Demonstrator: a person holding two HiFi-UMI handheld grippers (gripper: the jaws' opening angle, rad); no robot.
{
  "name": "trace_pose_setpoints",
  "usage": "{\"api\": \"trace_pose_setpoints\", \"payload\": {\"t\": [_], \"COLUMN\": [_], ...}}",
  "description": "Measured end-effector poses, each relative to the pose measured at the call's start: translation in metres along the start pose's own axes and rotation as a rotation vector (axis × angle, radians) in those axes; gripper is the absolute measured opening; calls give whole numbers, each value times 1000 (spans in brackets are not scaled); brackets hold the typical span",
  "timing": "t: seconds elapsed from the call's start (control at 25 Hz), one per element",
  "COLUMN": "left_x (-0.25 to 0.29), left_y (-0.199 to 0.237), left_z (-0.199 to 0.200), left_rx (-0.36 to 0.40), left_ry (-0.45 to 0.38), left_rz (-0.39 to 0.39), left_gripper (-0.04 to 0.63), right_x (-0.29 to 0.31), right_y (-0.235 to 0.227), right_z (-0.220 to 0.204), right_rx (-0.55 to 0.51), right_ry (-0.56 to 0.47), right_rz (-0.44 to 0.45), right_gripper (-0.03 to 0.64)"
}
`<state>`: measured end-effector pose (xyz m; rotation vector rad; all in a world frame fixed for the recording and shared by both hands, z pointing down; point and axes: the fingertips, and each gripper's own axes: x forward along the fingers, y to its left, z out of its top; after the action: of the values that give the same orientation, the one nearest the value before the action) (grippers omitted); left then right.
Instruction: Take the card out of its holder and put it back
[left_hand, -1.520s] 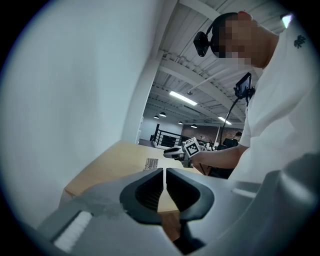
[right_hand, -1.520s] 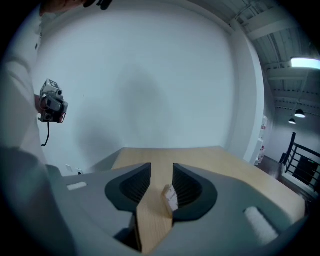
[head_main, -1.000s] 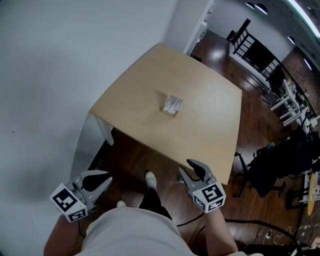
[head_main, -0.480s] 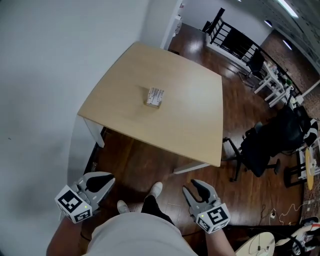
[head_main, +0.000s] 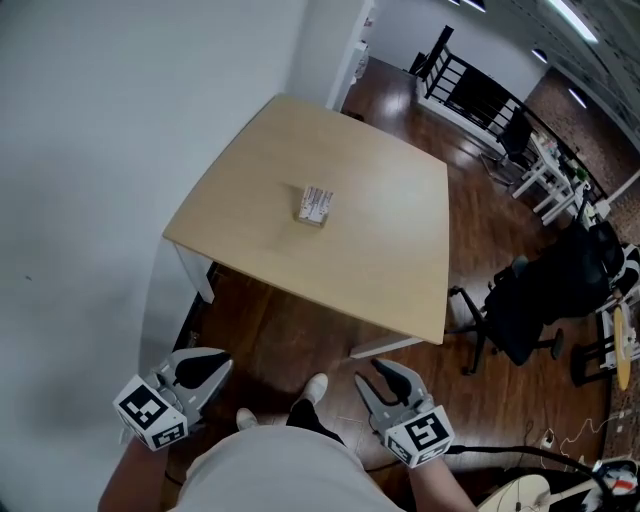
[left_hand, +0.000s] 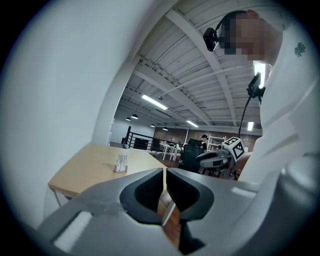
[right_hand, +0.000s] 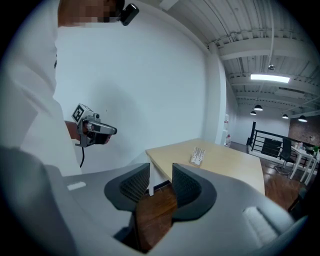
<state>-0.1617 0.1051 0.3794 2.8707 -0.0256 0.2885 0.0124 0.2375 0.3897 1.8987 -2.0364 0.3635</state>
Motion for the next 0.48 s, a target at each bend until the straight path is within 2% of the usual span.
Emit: {"api": "trace_pose_setpoints", "payload": {"t": [0.2, 0.48], "left_x": [-10, -14], "left_y": [4, 5], "left_z": [-1, -2], "left_rx": [-7, -13], "left_ry": [-5, -10], "left_rz": [37, 50], "left_gripper": [25, 25], "right_x": [9, 16], "right_y": [3, 8], "right_z": [8, 11], "right_rx": [-28, -37], "right_ry": [-3, 2], "right_rz": [29, 49], "right_gripper": [146, 144]}}
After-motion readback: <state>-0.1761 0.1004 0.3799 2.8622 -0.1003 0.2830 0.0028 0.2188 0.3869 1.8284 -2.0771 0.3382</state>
